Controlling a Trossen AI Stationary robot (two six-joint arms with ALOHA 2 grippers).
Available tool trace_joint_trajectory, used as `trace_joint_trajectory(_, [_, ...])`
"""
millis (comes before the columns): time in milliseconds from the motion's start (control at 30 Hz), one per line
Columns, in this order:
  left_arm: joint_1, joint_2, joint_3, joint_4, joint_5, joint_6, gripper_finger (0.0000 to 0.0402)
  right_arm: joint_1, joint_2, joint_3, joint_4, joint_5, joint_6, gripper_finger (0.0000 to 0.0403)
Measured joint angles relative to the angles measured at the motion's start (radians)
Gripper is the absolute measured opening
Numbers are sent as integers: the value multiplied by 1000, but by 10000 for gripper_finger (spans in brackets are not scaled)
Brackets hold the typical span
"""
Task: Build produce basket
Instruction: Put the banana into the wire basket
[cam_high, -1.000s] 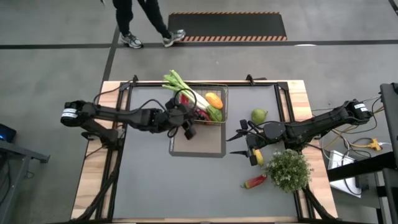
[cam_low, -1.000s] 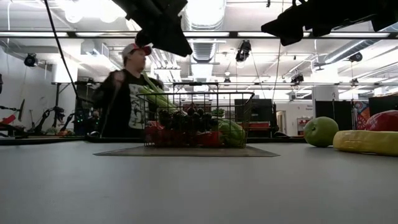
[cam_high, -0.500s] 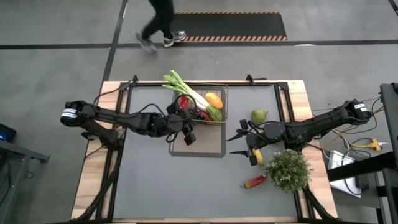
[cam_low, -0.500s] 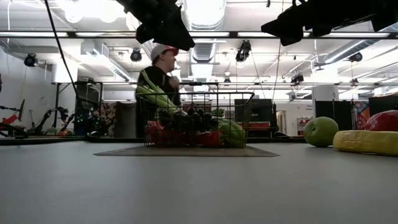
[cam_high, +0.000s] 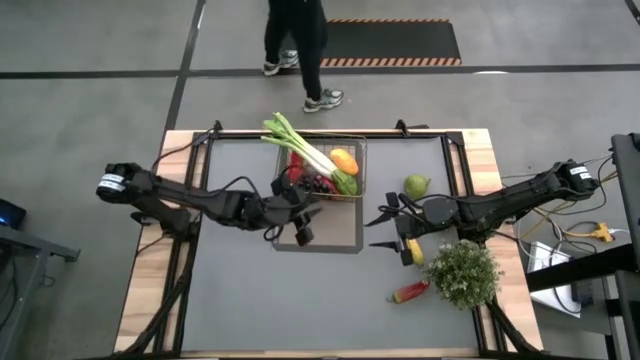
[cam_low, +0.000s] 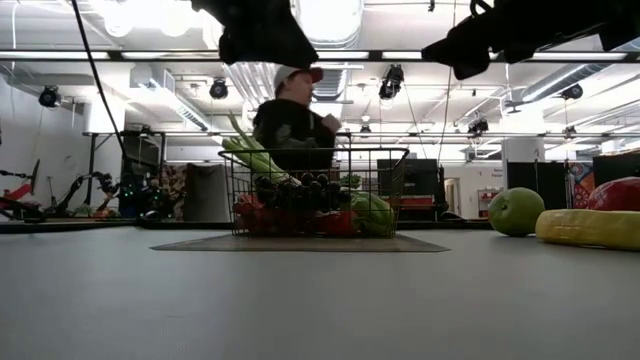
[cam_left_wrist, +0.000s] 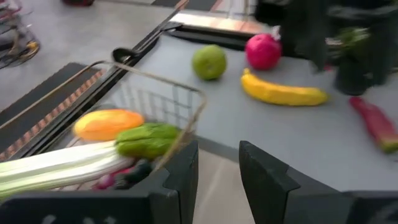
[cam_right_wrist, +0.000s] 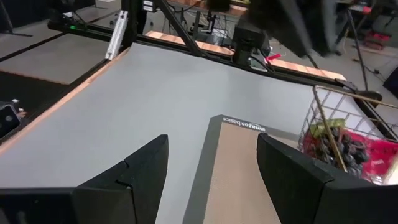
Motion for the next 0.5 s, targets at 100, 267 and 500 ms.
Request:
trace_joint_trajectory(100, [-33, 0, -31, 69, 1, 23, 99, 0, 0, 0, -5, 3, 5, 228])
trace_joint_trajectory(267, [-72, 0, -58, 121, 1, 25, 99, 0, 0, 0, -4, 4, 5, 228])
trace_joint_trajectory(500, [-100, 0, -70, 141, 1, 24, 99, 0, 0, 0, -4, 53, 5, 228])
